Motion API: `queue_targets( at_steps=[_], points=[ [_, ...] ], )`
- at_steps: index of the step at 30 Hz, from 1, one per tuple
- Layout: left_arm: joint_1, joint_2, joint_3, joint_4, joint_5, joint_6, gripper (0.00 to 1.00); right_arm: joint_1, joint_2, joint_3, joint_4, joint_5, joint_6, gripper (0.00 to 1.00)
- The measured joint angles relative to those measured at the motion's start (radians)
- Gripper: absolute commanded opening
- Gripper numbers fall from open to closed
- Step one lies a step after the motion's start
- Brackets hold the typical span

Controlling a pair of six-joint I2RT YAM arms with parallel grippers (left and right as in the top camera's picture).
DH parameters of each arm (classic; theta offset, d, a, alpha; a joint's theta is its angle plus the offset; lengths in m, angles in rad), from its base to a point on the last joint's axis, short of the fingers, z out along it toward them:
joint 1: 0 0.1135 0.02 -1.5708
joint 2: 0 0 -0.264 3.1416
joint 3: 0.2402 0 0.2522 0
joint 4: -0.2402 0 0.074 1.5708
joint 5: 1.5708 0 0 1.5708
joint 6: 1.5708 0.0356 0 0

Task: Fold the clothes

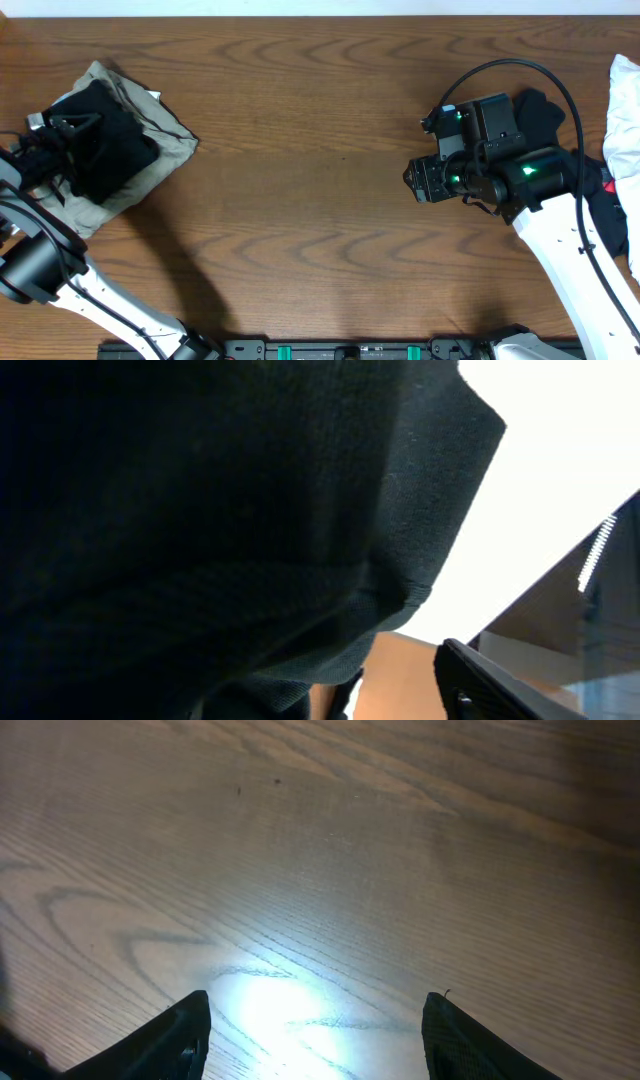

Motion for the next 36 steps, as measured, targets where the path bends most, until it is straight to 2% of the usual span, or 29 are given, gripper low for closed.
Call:
queue_targets(
  at_steps=[6, 22, 25, 29, 32, 36],
  points=[
    [0.009, 0.001, 0.003, -0.012, 0.032, 0.018, 0.9, 0.0, 0.0, 0.0, 0.0, 0.001, 0.0, 0.67],
    [0.085, 0.031, 0.003, -0.055, 0.161, 0.063, 0.91, 0.0, 0.0, 0.0, 0.003, 0.023, 0.0, 0.68],
    [0.085, 0.03, -0.007, -0.03, 0.19, 0.063, 0.91, 0.0, 0.0, 0.0, 0.013, 0.026, 0.0, 0.76],
    [0.072, -0.005, -0.025, -0.014, 0.177, 0.077, 0.97, 0.0, 0.0, 0.0, 0.028, 0.03, 0.0, 0.98],
    [0.04, -0.087, -0.04, -0.007, 0.103, 0.093, 1.0, 0.0, 0.0, 0.0, 0.043, 0.032, -0.007, 0.99],
    [-0.023, -0.281, -0.046, -0.003, -0.024, 0.11, 0.98, 0.0, 0.0, 0.0, 0.078, 0.032, -0.008, 0.99]
  ],
)
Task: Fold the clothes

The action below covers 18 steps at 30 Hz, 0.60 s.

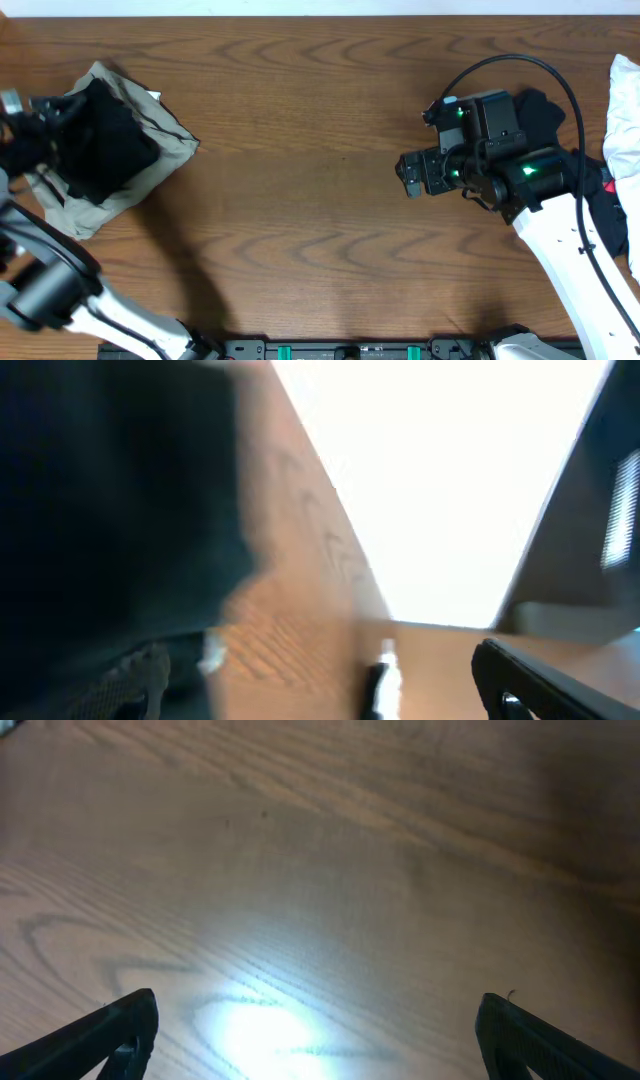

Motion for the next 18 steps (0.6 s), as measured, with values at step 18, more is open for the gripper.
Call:
queue_targets(
  at_steps=[18],
  points=[
    [-0.631, -0.498, 0.001, -0.107, -0.608, 0.11, 0.98, -0.006, 0.0, -0.001, 0.277, 0.187, 0.0, 0.99]
  ],
)
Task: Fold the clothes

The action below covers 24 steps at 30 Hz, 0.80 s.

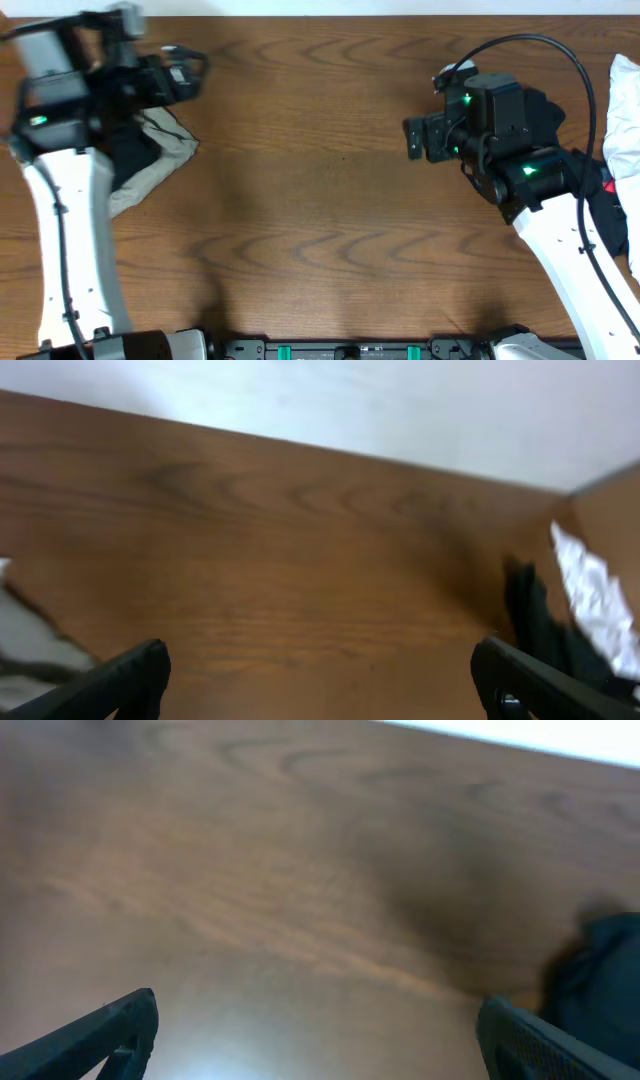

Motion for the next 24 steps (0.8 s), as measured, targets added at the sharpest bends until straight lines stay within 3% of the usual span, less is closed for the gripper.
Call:
queue_targets(
  at_steps=[5, 13, 19, 24],
  points=[
    [-0.09, 0.0, 0.0, -0.008, -0.095, 0.002, 0.98, -0.019, 0.0, 0.0, -0.023, 0.052, 0.0, 0.99],
    [-0.089, -0.037, 0.0, -0.154, -0.19, 0.004, 0.98, -0.019, -0.08, -0.004, -0.188, 0.07, 0.079, 0.99],
    [-0.088, -0.253, -0.079, -0.208, -0.295, 0.018, 0.98, 0.013, -0.3, -0.045, -0.23, 0.131, 0.145, 0.99],
    [-0.088, -0.493, -0.257, -0.192, -0.343, 0.026, 0.98, 0.092, -0.512, -0.204, -0.228, 0.233, 0.251, 0.99]
  ],
)
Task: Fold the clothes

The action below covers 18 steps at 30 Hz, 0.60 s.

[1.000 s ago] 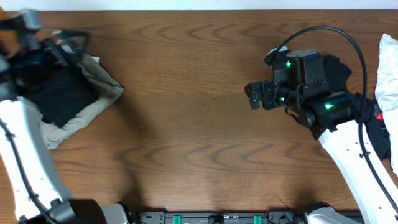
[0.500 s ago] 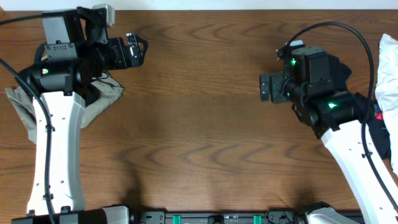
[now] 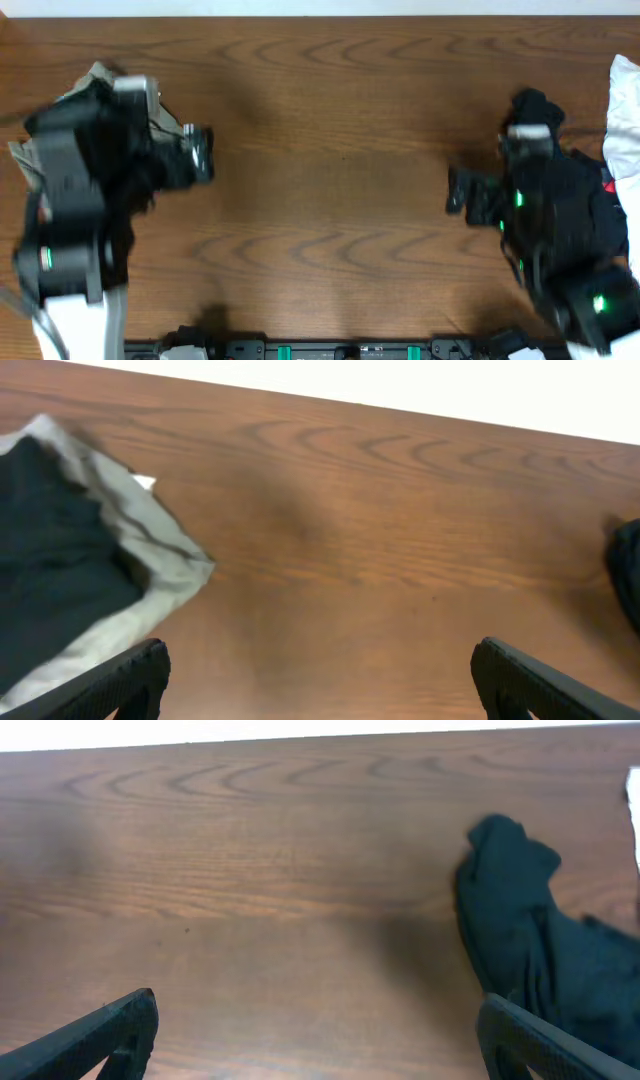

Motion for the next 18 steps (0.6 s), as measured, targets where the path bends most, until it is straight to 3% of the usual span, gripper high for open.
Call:
queue_targets(
  at_steps=[8, 18],
  points=[
    [0.0, -0.293, -0.306, 0.074, -0.056, 0.004, 0.98, 0.051, -0.167, -0.306, 0.02, 0.112, 0.178, 0.99],
    [0.0, -0.309, -0.342, 0.013, -0.069, 0.003, 0.98, 0.051, -0.167, -0.461, 0.015, 0.109, 0.222, 0.99]
  ],
)
